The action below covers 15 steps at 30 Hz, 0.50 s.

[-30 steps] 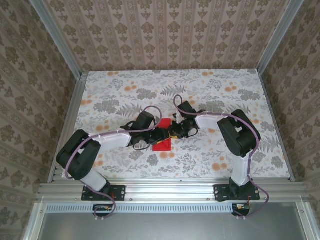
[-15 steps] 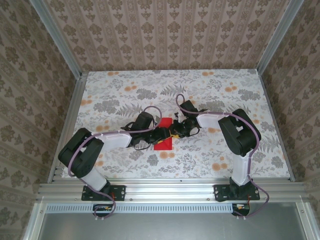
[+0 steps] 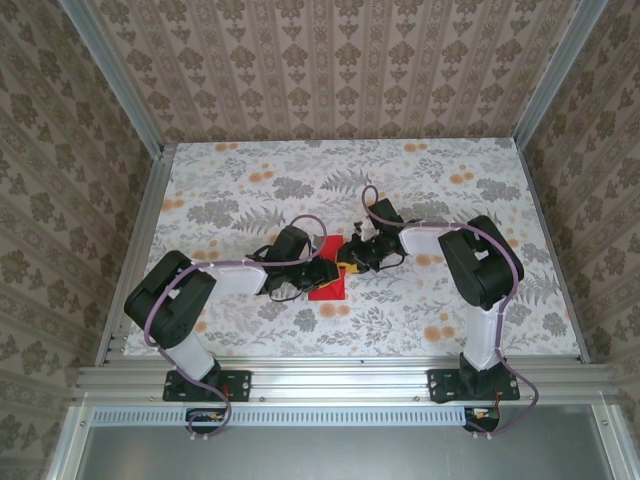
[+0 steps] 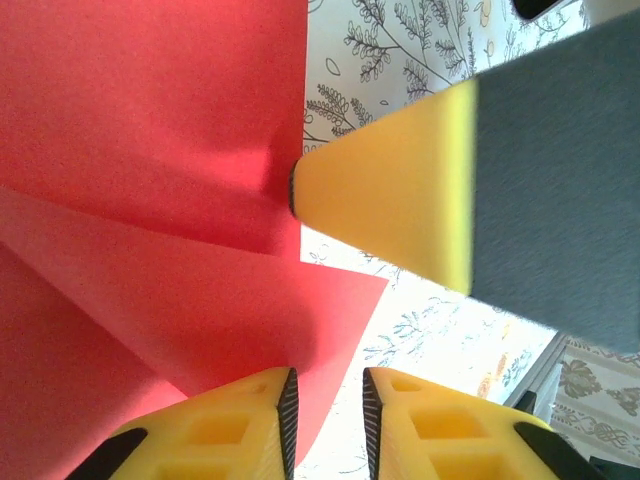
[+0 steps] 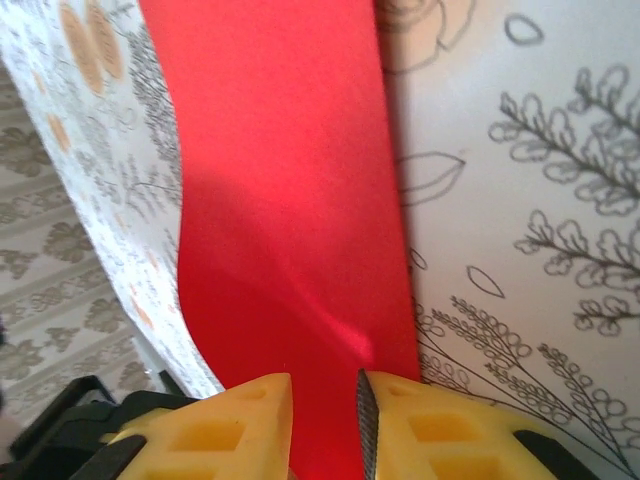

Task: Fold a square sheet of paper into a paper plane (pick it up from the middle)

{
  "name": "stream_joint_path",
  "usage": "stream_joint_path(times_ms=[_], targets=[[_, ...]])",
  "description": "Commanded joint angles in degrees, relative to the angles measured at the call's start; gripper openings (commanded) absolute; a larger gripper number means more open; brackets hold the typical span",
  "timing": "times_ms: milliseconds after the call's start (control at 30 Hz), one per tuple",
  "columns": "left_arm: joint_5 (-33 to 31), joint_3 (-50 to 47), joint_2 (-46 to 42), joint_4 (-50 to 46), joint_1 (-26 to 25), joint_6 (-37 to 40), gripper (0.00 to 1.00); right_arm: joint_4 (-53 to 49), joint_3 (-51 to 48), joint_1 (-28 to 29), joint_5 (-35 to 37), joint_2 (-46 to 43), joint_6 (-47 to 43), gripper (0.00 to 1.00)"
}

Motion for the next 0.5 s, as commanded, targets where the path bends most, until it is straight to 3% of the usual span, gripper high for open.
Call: stream_joint_path(times_ms=[0, 467], targets=[[0.46, 0.07, 0.66, -1.24, 0.34, 1.72, 0.26, 4.42, -0.81, -0.43, -4.19, -0.99, 2.45, 0.28], [-0.15, 0.56, 0.96, -2.34, 0.43, 1.73, 0.23, -6.05, -4.03, -0.64, 0.8, -7.01, -10.92, 0.31]])
